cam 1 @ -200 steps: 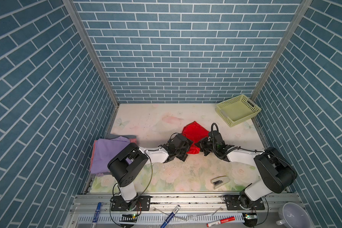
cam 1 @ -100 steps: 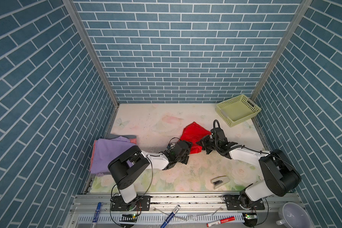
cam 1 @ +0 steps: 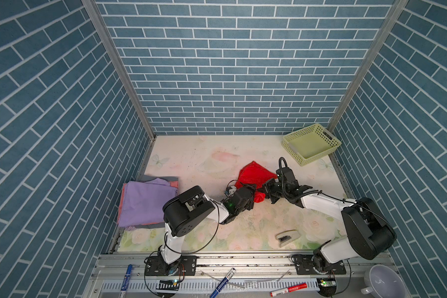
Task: Fold and stack t-shirts
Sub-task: Pick up the T-shirt from the center of the table, then place the T-shirt on the T-shirt.
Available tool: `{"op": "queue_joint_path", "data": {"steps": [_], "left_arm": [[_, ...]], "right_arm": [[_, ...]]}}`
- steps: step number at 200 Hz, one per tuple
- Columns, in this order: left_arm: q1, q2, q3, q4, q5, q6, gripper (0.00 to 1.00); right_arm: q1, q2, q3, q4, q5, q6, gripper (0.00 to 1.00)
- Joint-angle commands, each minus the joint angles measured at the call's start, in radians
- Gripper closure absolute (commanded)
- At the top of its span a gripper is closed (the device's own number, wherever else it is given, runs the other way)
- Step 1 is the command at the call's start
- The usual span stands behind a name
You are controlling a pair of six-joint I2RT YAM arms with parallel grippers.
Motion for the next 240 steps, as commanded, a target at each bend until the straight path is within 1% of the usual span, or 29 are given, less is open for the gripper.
{"op": "queue_joint_path", "data": {"steps": [1, 16, 27, 33, 47, 57, 63, 80, 96, 111, 133, 144, 159, 179, 191, 198, 213, 229, 240], "left_arm": [[-0.003, 0.019, -0.009, 0.001, -0.029, 0.007, 0.55], [0.002, 0.009, -0.016, -0.004, -0.038, 0.016, 0.75], [0.007, 0.006, -0.019, -0.006, -0.039, 0.018, 0.84], [0.011, 0.004, -0.023, -0.002, -0.037, 0.017, 0.87], [0.027, -0.002, -0.044, 0.020, -0.036, 0.015, 0.89], [0.043, -0.013, -0.063, 0.024, -0.028, 0.019, 0.93], [0.052, -0.026, -0.069, 0.008, -0.014, 0.023, 0.95], [0.084, -0.077, -0.063, -0.101, 0.070, 0.087, 0.97], [0.110, -0.141, -0.029, -0.282, 0.156, 0.182, 0.99], [0.129, -0.216, 0.010, -0.496, 0.201, 0.297, 1.00], [0.162, -0.338, 0.066, -0.847, 0.187, 0.482, 1.00], [0.202, -0.395, 0.074, -0.962, 0.180, 0.560, 1.00], [0.272, -0.473, 0.057, -1.052, 0.165, 0.648, 1.00], [0.391, -0.546, 0.061, -1.153, 0.219, 0.777, 1.00], [0.445, -0.582, 0.100, -1.250, 0.229, 0.853, 1.00], [0.469, -0.599, 0.128, -1.306, 0.224, 0.921, 1.00], [0.520, -0.634, 0.194, -1.401, 0.211, 1.002, 1.00], [0.607, -0.660, 0.247, -1.429, 0.275, 1.058, 1.00], [0.685, -0.654, 0.297, -1.458, 0.330, 1.108, 1.00]], "right_arm": [[-0.013, -0.028, 0.037, -0.073, -0.021, -0.057, 1.00], [-0.016, -0.025, 0.039, -0.076, -0.030, -0.068, 1.00], [-0.016, -0.020, 0.044, -0.072, -0.040, -0.083, 0.97], [-0.017, -0.019, 0.045, -0.068, -0.046, -0.092, 0.94], [-0.023, -0.018, 0.050, -0.049, -0.070, -0.122, 0.84], [-0.028, -0.031, 0.056, -0.050, -0.069, -0.146, 0.71], [-0.032, -0.040, 0.066, -0.060, -0.071, -0.169, 0.66], [-0.045, -0.074, 0.124, -0.168, -0.064, -0.258, 0.55], [-0.055, -0.115, 0.187, -0.285, -0.040, -0.350, 0.49], [-0.063, -0.161, 0.236, -0.378, 0.002, -0.433, 0.48], [-0.081, -0.215, 0.269, -0.484, 0.072, -0.520, 0.48], [-0.093, -0.242, 0.262, -0.511, 0.110, -0.533, 0.48], [-0.120, -0.282, 0.242, -0.528, 0.149, -0.539, 0.48], [-0.158, -0.335, 0.230, -0.570, 0.226, -0.544, 0.47], [-0.180, -0.360, 0.230, -0.591, 0.267, -0.544, 0.46], [-0.195, -0.371, 0.231, -0.595, 0.279, -0.550, 0.46], [-0.223, -0.376, 0.252, -0.609, 0.302, -0.575, 0.46], [-0.247, -0.359, 0.291, -0.628, 0.318, -0.609, 0.45], [-0.258, -0.340, 0.314, -0.622, 0.340, -0.619, 0.45]]}}
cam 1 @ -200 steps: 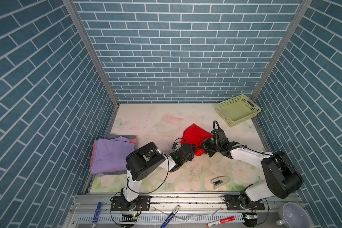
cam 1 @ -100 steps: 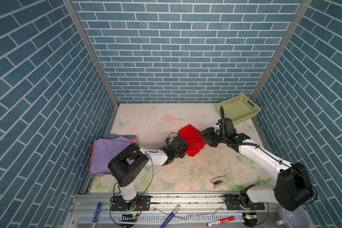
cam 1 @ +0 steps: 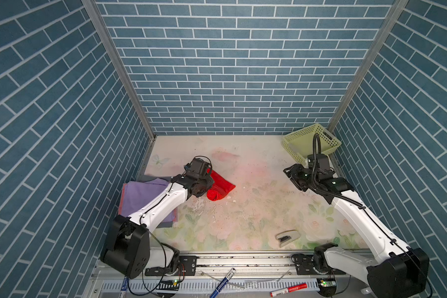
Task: Fold and stack t-shirts
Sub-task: Place the T-shirt on the T-shirt.
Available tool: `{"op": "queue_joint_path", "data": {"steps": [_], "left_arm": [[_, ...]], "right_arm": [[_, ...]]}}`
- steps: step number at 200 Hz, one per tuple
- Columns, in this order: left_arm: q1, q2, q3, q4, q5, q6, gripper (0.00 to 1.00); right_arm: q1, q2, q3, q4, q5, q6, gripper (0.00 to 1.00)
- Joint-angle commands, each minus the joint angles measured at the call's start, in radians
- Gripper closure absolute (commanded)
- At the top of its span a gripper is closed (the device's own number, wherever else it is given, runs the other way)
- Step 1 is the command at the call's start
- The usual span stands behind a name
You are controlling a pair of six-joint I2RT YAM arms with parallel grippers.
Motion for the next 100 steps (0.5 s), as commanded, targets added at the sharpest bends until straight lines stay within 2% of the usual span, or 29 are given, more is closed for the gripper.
{"op": "queue_joint_path", "data": {"steps": [1, 37, 73, 100], "left_arm": [[0.127, -0.030, 0.107, -0.150, 0.086, 0.195, 1.00], [0.293, 0.038, 0.268, -0.177, 0.186, 0.265, 1.00], [0.402, 0.123, 0.458, -0.262, 0.182, 0.338, 1.00], [0.499, 0.122, 0.545, -0.327, 0.176, 0.362, 1.00]], "right_arm": [[-0.024, 0.022, 0.061, -0.046, 0.082, -0.070, 0.45], [-0.039, 0.060, 0.068, 0.037, 0.094, -0.037, 0.45], [-0.049, 0.105, 0.102, 0.038, 0.076, -0.055, 0.45], [-0.052, 0.099, 0.084, 0.054, 0.095, -0.041, 0.45]]}}
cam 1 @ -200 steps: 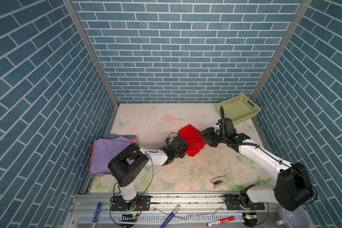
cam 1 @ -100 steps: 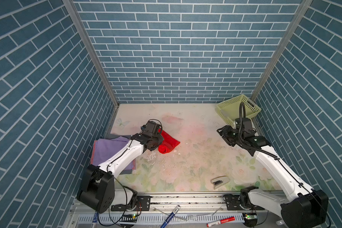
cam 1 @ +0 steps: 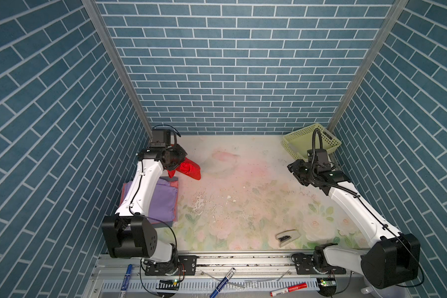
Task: Fold and stack t-shirts
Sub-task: Place the T-shirt on the T-shirt.
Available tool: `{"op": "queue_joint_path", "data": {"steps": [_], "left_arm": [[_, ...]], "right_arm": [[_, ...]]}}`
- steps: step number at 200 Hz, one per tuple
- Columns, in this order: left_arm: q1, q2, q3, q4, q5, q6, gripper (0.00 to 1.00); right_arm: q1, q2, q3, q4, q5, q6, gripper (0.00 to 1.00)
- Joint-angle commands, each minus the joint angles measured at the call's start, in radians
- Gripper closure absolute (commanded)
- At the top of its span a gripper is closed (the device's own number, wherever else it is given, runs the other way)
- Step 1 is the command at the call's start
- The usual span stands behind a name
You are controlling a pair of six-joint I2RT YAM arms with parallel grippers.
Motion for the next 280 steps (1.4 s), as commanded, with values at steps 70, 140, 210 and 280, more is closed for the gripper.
{"op": "queue_joint_path", "data": {"steps": [70, 140, 210, 280], "left_arm": [[0.285, -0.162, 0.024, -0.159, 0.063, 0.116, 1.00], [0.363, -0.326, -0.211, -0.123, 0.018, 0.074, 1.00], [0.413, -0.406, -0.401, -0.121, -0.036, 0.105, 1.00], [0.441, -0.455, -0.526, -0.092, -0.079, 0.086, 0.96]], "right_arm": [[-0.011, 0.040, 0.001, 0.071, 0.014, 0.026, 0.45], [-0.011, 0.133, 0.042, 0.117, -0.056, 0.049, 0.45], [-0.011, 0.153, 0.079, 0.095, -0.058, 0.036, 0.45], [-0.010, 0.164, 0.103, 0.069, -0.052, 0.038, 0.45]]}}
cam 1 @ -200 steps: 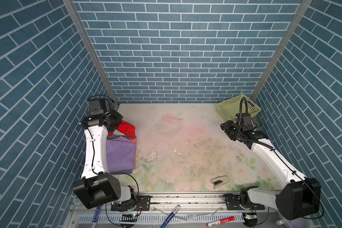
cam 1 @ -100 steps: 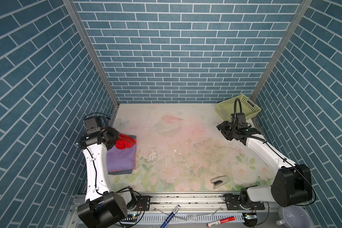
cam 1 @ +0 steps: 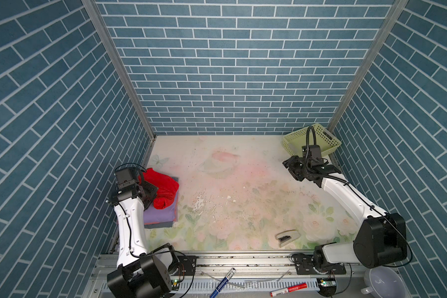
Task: Fold and stack t-shirts
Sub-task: Place the T-shirt on the T-shirt.
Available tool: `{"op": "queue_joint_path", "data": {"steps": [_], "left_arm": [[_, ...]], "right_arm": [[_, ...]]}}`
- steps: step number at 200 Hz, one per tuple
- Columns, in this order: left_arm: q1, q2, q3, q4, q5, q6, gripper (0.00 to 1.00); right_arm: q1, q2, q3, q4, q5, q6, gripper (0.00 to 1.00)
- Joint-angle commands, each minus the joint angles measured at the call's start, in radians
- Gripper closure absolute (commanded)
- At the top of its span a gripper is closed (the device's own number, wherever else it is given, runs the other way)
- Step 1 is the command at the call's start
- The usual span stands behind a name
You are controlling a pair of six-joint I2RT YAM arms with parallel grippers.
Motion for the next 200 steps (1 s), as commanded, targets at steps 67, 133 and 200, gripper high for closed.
{"op": "queue_joint_path", "data": {"steps": [67, 133, 200], "left_arm": [[0.016, -0.104, -0.013, -0.079, -0.192, 0.052, 0.17], [0.017, -0.139, 0.160, -0.202, -0.184, 0.138, 0.08], [0.017, -0.111, 0.369, -0.289, 0.091, 0.209, 0.18]], "right_arm": [[-0.004, 0.024, 0.072, -0.024, 0.007, 0.017, 0.45], [-0.004, 0.036, 0.070, -0.014, 0.011, 0.030, 0.45], [-0.004, 0.051, 0.067, 0.003, 0.006, 0.049, 0.45]]}}
